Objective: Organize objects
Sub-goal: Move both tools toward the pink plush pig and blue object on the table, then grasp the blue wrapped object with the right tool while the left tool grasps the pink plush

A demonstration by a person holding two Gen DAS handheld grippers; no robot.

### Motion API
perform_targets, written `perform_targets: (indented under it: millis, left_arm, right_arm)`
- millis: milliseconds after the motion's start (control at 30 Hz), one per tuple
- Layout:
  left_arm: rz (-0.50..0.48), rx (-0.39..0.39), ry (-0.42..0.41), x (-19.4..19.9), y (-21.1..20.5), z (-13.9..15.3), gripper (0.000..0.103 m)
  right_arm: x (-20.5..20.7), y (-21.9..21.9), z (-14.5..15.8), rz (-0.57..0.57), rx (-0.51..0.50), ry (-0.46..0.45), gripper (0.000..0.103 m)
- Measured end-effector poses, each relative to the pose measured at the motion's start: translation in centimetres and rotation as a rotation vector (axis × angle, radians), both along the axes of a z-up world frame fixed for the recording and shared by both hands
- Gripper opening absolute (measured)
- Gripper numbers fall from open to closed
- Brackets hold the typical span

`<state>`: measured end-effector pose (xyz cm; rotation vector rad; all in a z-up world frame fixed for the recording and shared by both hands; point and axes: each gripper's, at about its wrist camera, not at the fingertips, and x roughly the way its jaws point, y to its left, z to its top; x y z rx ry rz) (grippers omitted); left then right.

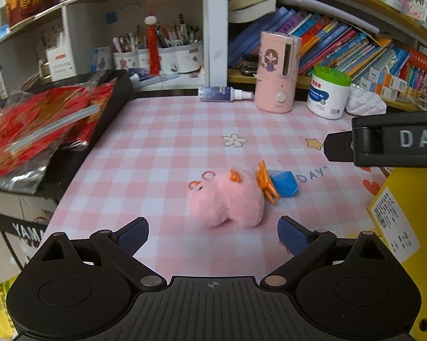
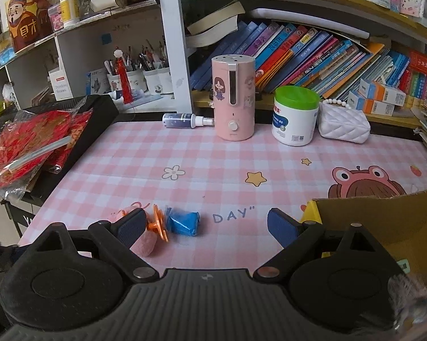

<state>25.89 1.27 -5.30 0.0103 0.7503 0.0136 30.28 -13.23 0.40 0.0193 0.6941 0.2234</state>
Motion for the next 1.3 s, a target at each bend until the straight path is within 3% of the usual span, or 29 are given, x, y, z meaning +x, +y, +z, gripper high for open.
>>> perform_targets:
  millis: [233, 600, 633, 700, 867, 1100, 1300]
  left_arm:
    - [-0.033, 0.055, 0.012, 3.8, -1.7, -1.6, 0.099]
    - [-0.061, 0.065, 0.068, 7.3, -2.1, -3.9, 0.098]
    - [-0.063, 0.06, 0.082, 7.4, -1.9, -4.2, 0.09]
    - [-0.062, 0.013, 0.082, 7.1, -1.1, -4.3, 0.078]
    - [-0.043, 0.009, 0.055, 5.2, 0.7, -3.1, 0.076]
    - [0.085, -0.095, 0.023, 0.7, 4.9, -1.0, 0.076]
    - [0.142, -0.109, -0.006, -2.6, 6.7, 0.4, 0.076]
  right_arm:
    - [1.1, -0.2, 0.0, -0.026, 0.016, 0.002, 0.093]
    - [3.1, -1.2, -0.2, -0.076, 0.013, 0.012, 0.092]
    - [3.3, -1.2, -0.4, -0.082, 0.015, 0.019, 0.092]
    - [3.4, -1.1, -0.5, -0.077, 0.015, 0.019, 0.092]
    - [3.7, -0.3, -1.1, -0.073, 0.015, 0.047, 0.091]
    - [3.8, 2.1, -2.1, -0.013, -0.026, 0.061, 0.092]
    - [3.8, 4.8, -3.9, 0.058, -0.069, 0.079, 0.092]
